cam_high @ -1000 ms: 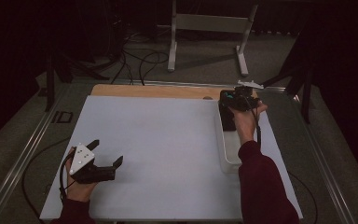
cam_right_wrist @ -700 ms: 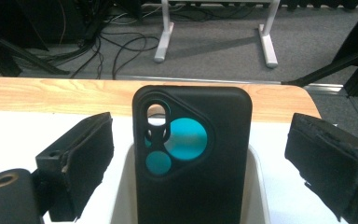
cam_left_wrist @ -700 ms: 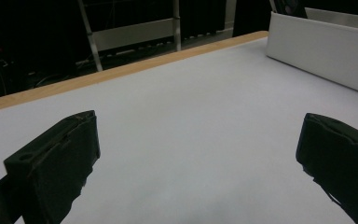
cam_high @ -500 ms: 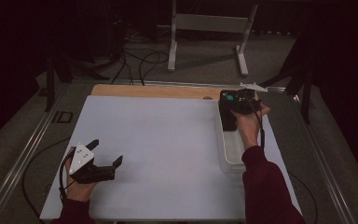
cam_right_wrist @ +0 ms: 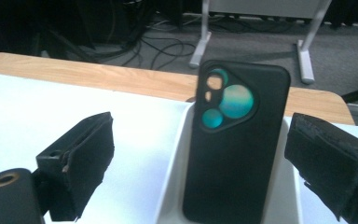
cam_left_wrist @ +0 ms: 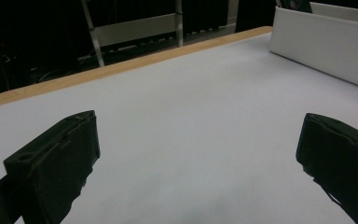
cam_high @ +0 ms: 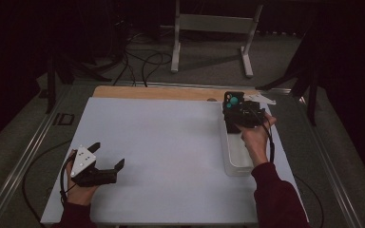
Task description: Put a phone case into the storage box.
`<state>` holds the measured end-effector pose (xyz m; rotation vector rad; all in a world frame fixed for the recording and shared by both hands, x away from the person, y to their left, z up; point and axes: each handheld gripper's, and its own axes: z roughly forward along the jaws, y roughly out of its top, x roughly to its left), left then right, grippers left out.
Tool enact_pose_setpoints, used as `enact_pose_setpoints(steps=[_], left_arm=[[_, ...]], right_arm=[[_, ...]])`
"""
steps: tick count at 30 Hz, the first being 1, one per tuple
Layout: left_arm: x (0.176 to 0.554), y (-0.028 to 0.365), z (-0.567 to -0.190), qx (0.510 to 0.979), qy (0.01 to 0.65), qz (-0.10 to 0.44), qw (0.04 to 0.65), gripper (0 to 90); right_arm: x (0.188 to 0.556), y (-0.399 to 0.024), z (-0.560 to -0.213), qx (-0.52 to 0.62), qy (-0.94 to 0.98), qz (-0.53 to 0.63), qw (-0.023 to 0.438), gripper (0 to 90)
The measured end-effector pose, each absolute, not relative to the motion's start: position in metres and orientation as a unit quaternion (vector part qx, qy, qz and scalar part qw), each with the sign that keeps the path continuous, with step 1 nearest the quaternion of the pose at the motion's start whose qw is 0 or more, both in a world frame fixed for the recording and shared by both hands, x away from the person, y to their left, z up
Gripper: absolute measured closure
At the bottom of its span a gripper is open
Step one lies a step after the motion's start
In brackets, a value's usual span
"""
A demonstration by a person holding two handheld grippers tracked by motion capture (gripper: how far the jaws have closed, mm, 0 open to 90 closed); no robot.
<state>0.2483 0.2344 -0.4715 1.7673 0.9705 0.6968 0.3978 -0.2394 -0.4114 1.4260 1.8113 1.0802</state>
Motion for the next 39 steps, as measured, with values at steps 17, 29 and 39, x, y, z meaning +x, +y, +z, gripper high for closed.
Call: enact_pose_setpoints(steps=[17,29,39], left_arm=[[0.249,0.236,-0.471,0.733,0.407,0.281,0.467,0.0],[0.247,0.24,-0.467,0.729,0.409,0.284,0.47,0.0],[0.245,0.24,-0.466,0.73,0.404,0.281,0.474,0.0]], right_arm=[[0.332,-0.243,-0.424,0.488,0.684,0.464,0.28,7.9],[0.286,-0.253,-0.437,0.452,0.69,0.491,0.278,7.9],[0.262,-0.259,-0.447,0.427,0.697,0.508,0.272,7.9]])
